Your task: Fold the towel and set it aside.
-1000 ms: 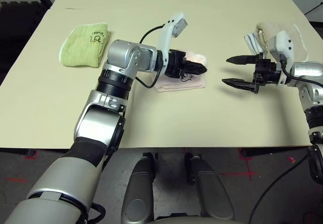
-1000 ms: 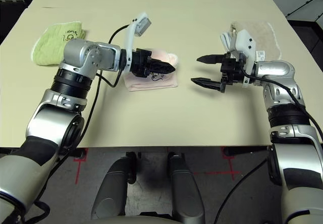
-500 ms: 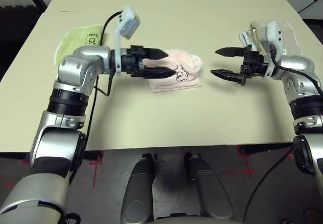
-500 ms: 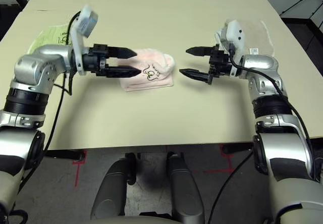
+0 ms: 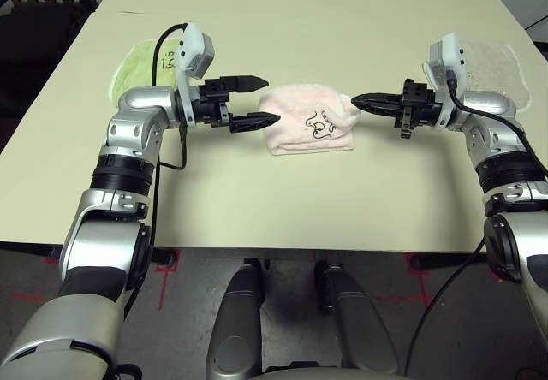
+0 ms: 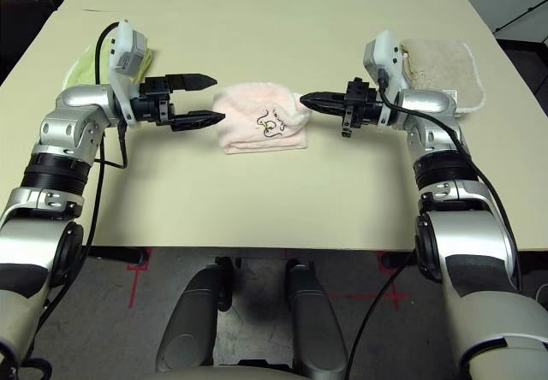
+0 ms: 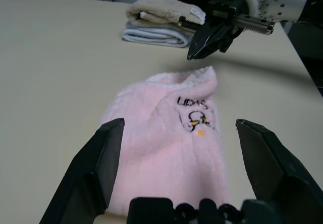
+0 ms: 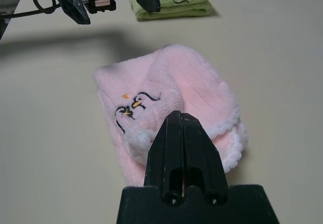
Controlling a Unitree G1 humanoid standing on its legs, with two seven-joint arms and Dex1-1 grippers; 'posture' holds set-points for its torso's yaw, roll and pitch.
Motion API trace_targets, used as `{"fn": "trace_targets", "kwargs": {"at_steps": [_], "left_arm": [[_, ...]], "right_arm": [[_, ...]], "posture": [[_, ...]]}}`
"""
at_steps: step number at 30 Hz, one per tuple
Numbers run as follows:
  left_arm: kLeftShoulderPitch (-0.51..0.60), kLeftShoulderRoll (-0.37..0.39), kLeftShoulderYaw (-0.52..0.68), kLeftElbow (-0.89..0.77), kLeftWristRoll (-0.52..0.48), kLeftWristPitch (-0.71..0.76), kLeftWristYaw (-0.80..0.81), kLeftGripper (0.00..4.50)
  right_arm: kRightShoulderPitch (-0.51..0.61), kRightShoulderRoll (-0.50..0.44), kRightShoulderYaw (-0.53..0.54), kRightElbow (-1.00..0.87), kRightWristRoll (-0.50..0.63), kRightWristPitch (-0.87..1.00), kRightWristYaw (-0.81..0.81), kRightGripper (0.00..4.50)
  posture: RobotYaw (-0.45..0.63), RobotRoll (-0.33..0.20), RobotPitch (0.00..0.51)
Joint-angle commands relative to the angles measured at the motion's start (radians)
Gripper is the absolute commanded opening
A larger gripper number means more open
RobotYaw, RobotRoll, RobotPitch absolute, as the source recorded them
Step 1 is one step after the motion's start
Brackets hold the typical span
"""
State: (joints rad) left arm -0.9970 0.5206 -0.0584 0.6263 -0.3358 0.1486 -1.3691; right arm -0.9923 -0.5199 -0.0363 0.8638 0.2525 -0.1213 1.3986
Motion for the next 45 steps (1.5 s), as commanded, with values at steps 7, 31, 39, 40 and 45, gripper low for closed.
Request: {"fn": "trace_targets", "kwargs": {"at_steps": [7, 31, 39, 40, 45], "left_arm": [[-0.007, -0.028, -0.012, 0.062, 0.049, -0.152, -0.074, 0.89], [-0.007, -0.112, -0.124, 0.097, 0.181, -0.046, 0.006, 0.03], [-0.025, -0.107, -0.113, 0.255, 0.249, -0.107, 0.084, 0.03], [-0.035, -0.108, -0.107, 0.281, 0.253, -0.118, 0.097, 0.03], [-0.075, -0.102, -0.101, 0.375, 0.279, -0.162, 0.126, 0.03]], "right_arm": [[0.024, 0.004, -0.004, -0.069, 0.016, 0.033, 0.010, 0.00], [-0.040, 0.108, 0.042, 0.270, -0.158, -0.074, -0.136, 0.00], [0.043, 0.139, 0.028, 0.175, -0.130, -0.027, -0.152, 0.00], [0.055, 0.147, 0.033, 0.160, -0.130, -0.024, -0.158, 0.00], [0.083, 0.165, 0.044, 0.113, -0.135, -0.006, -0.182, 0.00]], "posture": [[0.07, 0.000, 0.213], [0.11, 0.000, 0.232], [0.07, 0.000, 0.241], [0.07, 0.000, 0.241], [0.08, 0.000, 0.242]]}}
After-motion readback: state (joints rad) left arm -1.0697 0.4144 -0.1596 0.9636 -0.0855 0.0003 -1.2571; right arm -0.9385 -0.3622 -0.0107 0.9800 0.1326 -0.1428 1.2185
